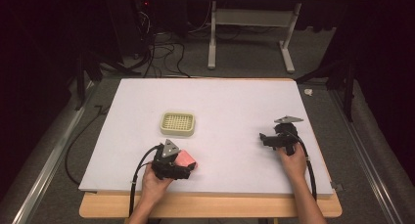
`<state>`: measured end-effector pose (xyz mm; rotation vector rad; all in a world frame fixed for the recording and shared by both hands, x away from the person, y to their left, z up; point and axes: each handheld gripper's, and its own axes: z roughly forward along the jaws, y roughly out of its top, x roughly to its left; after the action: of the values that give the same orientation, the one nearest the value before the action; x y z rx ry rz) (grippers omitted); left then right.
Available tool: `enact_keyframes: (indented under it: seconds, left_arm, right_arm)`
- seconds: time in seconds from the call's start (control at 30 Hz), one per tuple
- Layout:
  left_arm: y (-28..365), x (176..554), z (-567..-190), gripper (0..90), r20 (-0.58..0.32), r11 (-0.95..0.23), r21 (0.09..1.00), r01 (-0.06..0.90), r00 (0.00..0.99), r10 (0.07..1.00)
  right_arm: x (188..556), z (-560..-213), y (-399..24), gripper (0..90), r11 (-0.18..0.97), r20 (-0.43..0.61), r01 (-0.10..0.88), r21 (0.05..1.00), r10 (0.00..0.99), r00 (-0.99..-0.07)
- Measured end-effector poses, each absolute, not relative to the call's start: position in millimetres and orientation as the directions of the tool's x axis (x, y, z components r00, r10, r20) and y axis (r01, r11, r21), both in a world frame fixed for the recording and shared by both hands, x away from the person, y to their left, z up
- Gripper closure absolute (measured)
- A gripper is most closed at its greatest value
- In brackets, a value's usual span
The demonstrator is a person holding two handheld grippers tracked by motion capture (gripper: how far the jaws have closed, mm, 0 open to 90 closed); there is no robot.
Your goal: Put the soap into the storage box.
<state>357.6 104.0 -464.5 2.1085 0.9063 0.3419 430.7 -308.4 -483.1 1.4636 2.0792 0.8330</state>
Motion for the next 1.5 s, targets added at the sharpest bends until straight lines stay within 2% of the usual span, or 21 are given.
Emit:
enact_keyframes:
  seconds: [0.97,1.5]
  left_arm:
    - [93.5,360.9,-480.1,12.8,-0.014,-0.499,0.699,0.512,0.708,0.706]
    - [91.0,359.5,-481.2,13.8,-0.004,-0.504,0.687,0.524,0.696,0.718]
  right_arm:
    - [430.7,-483.2,-308.4,14.7,0.25,-0.027,0.665,0.704,0.945,-0.327]
    - [430.6,-483.1,-308.3,14.7,0.249,-0.026,0.665,0.704,0.945,-0.326]
